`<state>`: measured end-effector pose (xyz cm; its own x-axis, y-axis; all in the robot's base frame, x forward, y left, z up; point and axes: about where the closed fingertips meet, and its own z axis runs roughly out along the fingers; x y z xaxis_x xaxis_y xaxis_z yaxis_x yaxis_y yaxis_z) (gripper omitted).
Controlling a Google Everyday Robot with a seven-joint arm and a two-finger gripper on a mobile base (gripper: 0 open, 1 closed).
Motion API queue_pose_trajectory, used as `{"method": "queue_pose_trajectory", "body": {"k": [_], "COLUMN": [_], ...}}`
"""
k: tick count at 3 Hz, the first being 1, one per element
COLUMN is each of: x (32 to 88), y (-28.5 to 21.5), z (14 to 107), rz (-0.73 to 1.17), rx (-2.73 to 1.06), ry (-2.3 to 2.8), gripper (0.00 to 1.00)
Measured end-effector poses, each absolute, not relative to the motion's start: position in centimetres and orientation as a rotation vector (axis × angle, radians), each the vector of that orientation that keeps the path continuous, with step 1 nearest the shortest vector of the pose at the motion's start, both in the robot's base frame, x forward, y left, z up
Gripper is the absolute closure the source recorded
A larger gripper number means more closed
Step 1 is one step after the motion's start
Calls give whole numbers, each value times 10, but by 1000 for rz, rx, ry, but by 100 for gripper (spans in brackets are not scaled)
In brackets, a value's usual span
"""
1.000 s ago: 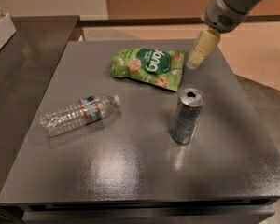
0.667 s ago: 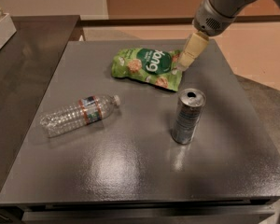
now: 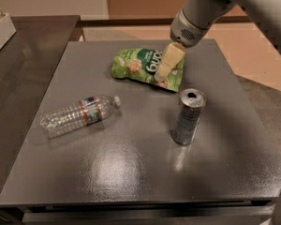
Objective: Pick green rice chip bag
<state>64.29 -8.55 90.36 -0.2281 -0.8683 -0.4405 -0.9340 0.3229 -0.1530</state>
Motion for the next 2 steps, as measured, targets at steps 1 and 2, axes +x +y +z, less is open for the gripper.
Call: {"method": "queue_pose_trajectory", "body": {"k": [1,2], "x": [646,659], "y": [-61,-48], "z": [891,880], "rz": [205,181], "rx": [-1597,-1591], "ry": [2142,2152], "gripper": [0,0]}}
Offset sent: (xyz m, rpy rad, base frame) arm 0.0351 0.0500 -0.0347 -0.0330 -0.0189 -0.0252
